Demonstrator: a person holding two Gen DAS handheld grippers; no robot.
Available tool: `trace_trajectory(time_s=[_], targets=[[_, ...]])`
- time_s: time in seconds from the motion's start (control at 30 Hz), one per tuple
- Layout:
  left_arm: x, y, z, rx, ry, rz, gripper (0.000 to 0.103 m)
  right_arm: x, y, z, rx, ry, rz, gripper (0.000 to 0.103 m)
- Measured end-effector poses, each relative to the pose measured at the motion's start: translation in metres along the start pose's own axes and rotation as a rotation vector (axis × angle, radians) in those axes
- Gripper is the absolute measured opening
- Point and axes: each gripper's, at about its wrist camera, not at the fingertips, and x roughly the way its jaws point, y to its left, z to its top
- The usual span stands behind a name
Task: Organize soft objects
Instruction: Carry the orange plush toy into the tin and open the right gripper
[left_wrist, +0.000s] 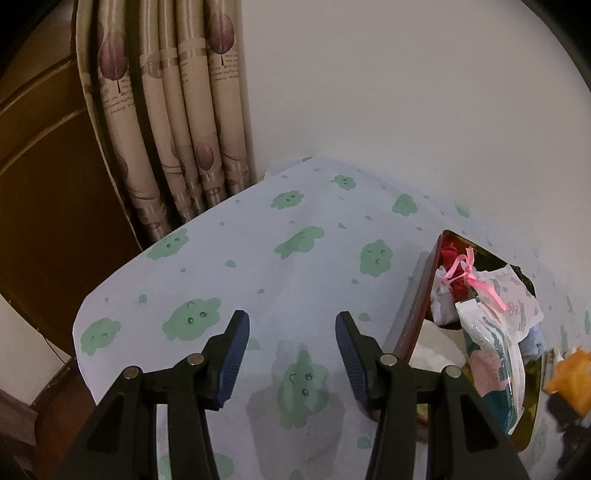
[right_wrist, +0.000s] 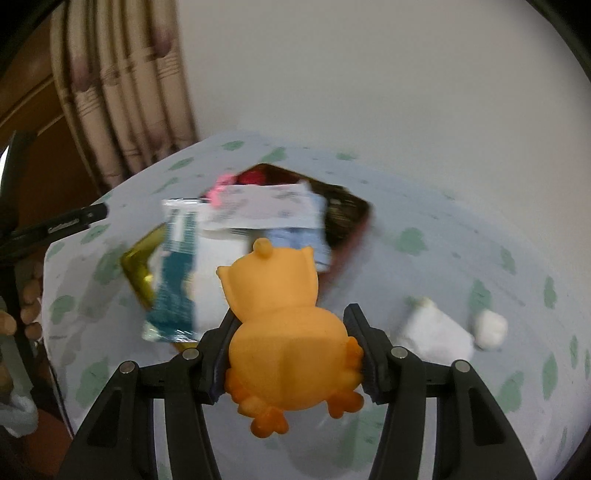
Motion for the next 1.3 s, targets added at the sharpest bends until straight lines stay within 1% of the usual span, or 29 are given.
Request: trace_trajectory(time_s=[0.13,0.23,0.33,0.47,0.57,0.73,0.8,0.87,0.97,1.07,1.17,1.3], targets=[[0.000,0.000,0.000,-0.001,0.004,-0.005,0.050,0.020,0.018,0.009,-0.029,0.025,0.014,0.052],[0.001,0.000,0.000,0.001,0.004,-0.008,0.050,0.032,0.023,0.012,-0.030,0.034,0.018,0.052],[0.005,-0.001,0.000,0.005,0.019,-0.011,0.050,0.045,0.023,0.015,-0.021,0.043,0.016,0.052],[0.005,-0.002,0.000,0.008,0.014,-0.009,0.050,0.062,0.021,0.015,-0.008,0.061,0.009,0.052],[0.007,-0.003,-0.001,0.009,0.021,-0.011,0.050,0.064,0.021,0.013,-0.004,0.064,0.018,0.052],[0.009,-0.005,-0.003,0.014,0.035,-0.015,0.050,0.058,0.022,0.012,-0.011,0.062,0.026,0.058],[0.007,-0.005,-0.003,0.015,0.032,-0.016,0.050,0.052,0.021,0.012,-0.008,0.047,0.024,0.067],[0.007,-0.006,-0.003,0.017,0.029,-0.015,0.050,0.045,0.021,0.011,0.000,0.040,0.028,0.072],[0.007,-0.006,-0.004,0.018,0.029,-0.013,0.050,0.033,0.020,0.013,-0.002,0.030,0.020,0.072],[0.007,-0.007,-0.004,0.016,0.029,-0.017,0.050,0.017,0.017,0.014,0.005,0.009,0.032,0.074],[0.007,-0.006,-0.004,0.018,0.026,-0.016,0.050,-0.001,0.006,0.015,0.039,-0.023,0.042,0.074],[0.006,-0.007,-0.004,0.022,0.017,-0.017,0.050,-0.016,-0.027,0.012,0.088,-0.063,-0.033,0.074]])
